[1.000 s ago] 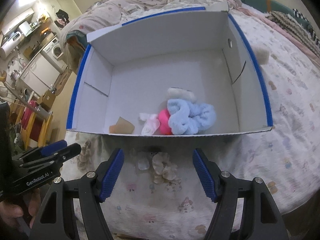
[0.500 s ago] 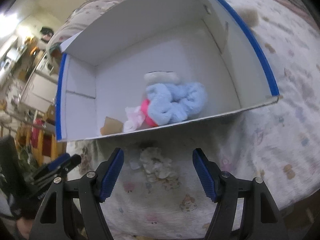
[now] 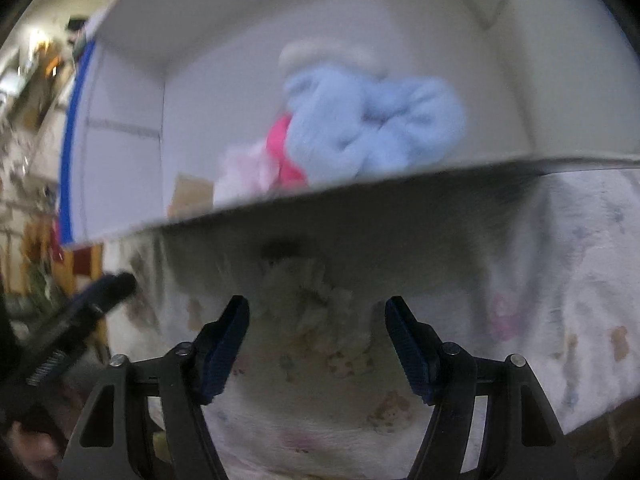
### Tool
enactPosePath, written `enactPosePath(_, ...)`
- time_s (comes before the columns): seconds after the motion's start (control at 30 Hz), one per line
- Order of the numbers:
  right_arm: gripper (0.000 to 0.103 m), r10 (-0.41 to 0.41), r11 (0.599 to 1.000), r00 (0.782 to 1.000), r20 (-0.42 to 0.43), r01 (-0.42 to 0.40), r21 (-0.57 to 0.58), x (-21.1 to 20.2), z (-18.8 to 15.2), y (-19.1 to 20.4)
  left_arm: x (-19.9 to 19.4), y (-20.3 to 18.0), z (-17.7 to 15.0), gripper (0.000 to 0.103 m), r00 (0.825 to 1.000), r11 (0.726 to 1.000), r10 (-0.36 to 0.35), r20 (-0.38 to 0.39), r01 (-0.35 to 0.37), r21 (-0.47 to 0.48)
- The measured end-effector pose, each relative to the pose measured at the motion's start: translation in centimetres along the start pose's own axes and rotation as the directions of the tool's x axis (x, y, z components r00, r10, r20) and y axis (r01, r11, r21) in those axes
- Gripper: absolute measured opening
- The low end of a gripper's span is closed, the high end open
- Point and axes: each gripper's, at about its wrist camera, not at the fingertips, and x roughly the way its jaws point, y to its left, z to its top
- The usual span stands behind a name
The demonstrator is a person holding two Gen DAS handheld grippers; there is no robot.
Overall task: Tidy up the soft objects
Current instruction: 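Grasp the beige crumpled cloth with the right gripper while the left gripper grasps the clear plastic bag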
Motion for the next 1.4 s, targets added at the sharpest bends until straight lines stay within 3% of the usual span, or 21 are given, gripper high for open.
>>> enactPosePath(0.03,0.065,-0.011,1.0,1.0,-0.004,0.011,-0.018,0.3,-0.1,0.3,0.1,-0.1,0.0,0.049,1.0,1.0,-0.003,-0.002,0.003,0.003)
enactPosePath(0.07,0.038,-0.019,0.999,1.0,-0.003,0.019,-0.035,0.4,-0.3,0.6,0.1,-0.2,0.0,0.049,1.0,1.0,-0.005,-0.002,0.005,0.005)
enactPosePath(0.1,0.03,-0.027,0.998,1.0,-0.001,0.027,-0.049,0.3,-0.3,0.7,0.2,-0.4,0.0,0.049,1.0,1.0,-0.008,-0.004,0.008,0.007)
enactPosePath(0.13,0.029,-0.03,0.998,0.999,0.009,0.031,-0.054,0.1,-0.4,0.9,0.2,-0.5,0.0,0.049,1.0,1.0,-0.011,-0.006,0.011,0.009)
enactPosePath(0.2,0.018,-0.015,0.999,0.999,0.032,0.016,-0.051,-0.9,-0.6,0.7,0.4,-0.7,0.0,0.049,1.0,1.0,-0.016,-0.011,0.016,0.007)
enactPosePath(0.37,0.018,-0.009,1.0,0.995,0.095,0.01,-0.008,-3.7,-1.7,-0.5,1.3,-2.0,0.2,0.049,0.998,0.999,-0.051,-0.032,0.051,0.002)
enactPosePath(0.5,0.018,-0.019,0.999,0.991,0.133,0.013,0.047,-5.4,-2.0,-1.8,2.8,-4.8,0.3,0.064,0.995,0.995,-0.085,-0.061,0.087,0.043)
enactPosePath(0.67,0.018,-0.033,0.997,0.99,0.134,0.024,0.068,-6.0,-2.3,-2.8,6.1,-8.7,0.0,0.063,0.98,0.983,-0.127,-0.155,0.145,0.111)
enactPosePath(0.8,0.018,-0.042,0.997,0.99,0.135,0.033,0.068,-5.7,-2.2,-2.5,8.0,-9.5,-0.1,0.063,0.979,0.985,-0.093,-0.182,0.118,0.129)
enactPosePath(0.87,0.018,-0.052,0.997,0.991,0.121,0.045,0.059,-5.4,-2.2,-2.3,8.3,-9.8,-0.4,0.056,0.984,0.978,-0.081,-0.161,0.11,0.178)
enactPosePath(0.9,0.018,-0.062,0.997,0.992,0.114,0.057,0.052,-5.1,-2.1,-2.1,8.4,-10.1,-0.4,0.044,0.986,0.972,-0.071,-0.154,0.103,0.212)
enactPosePath(0.93,0.018,-0.07,0.997,0.991,0.11,0.065,0.047,-4.6,-1.8,-1.7,8.4,-10.2,-0.3,0.038,0.987,0.967,-0.044,-0.152,0.081,0.241)
enactPosePath(1.03,0.018,-0.071,0.997,0.99,0.121,0.067,0.04,-4.5,-1.4,-1.2,8.5,-9.7,0.1,0.025,0.985,0.971,-0.041,-0.166,0.079,0.227)
enactPosePath(1.17,0.018,-0.059,0.998,0.99,0.131,0.054,0.042,-4.5,-1.8,-0.7,8.1,-8.5,0.2,0.022,0.982,0.977,-0.063,-0.178,0.097,0.189)
enactPosePath(1.4,0.018,-0.05,0.999,0.987,0.155,0.05,0.005,-4.3,-1.5,0.3,5.7,-6.7,-1.0,0.022,0.991,0.982,-0.028,-0.133,0.052,0.181)
